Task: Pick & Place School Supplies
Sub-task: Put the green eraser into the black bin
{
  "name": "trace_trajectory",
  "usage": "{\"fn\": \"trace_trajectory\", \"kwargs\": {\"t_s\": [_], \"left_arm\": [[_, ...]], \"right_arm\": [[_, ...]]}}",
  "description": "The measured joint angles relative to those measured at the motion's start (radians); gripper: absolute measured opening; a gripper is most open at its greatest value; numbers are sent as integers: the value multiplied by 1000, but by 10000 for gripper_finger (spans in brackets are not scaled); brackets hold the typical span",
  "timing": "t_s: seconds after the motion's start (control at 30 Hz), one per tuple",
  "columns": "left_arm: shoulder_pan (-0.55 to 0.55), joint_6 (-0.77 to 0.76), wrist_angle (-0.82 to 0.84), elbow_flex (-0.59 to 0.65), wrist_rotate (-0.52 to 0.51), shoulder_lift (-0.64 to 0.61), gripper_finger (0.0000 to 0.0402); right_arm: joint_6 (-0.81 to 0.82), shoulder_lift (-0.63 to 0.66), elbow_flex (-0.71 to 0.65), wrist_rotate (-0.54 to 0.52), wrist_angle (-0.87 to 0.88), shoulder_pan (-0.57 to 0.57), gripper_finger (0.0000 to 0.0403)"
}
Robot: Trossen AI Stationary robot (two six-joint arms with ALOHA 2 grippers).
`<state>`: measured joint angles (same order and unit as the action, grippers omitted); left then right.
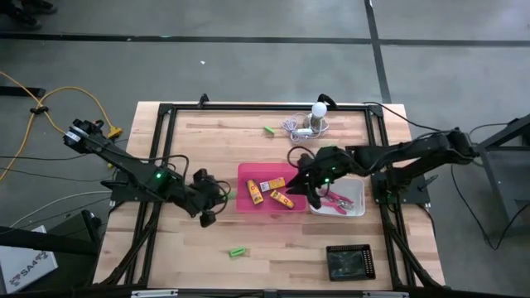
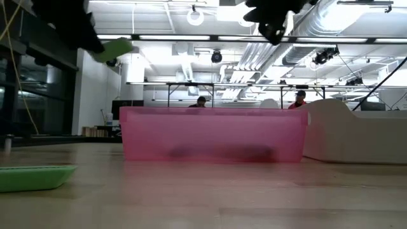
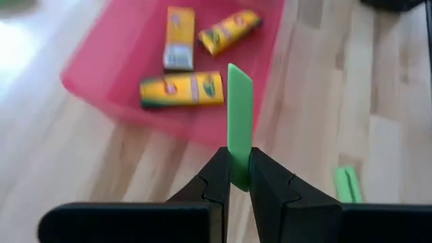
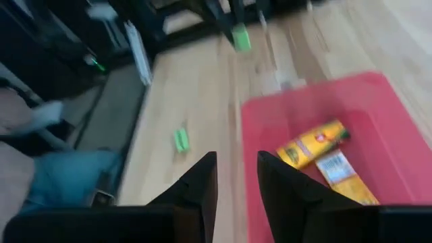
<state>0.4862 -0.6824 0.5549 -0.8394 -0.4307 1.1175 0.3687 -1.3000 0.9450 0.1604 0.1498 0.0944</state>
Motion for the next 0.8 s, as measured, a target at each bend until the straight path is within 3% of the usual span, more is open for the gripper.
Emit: {"fn": "trace_trajectory", "kwargs": {"t_s": [0.27,0.57,0.8], "left_arm": [[-25,83,-107,0,-70,39,32],[-90,102,-184,1,-40,129,32],[-111,199,-291,1,2,163,32]], "right_arm": [[0,-130,-3,-1,-100,0,94],[-24,-203,-2,-7,-209,0,94],[-33,-207,-3,-12,-253,0,94]]}}
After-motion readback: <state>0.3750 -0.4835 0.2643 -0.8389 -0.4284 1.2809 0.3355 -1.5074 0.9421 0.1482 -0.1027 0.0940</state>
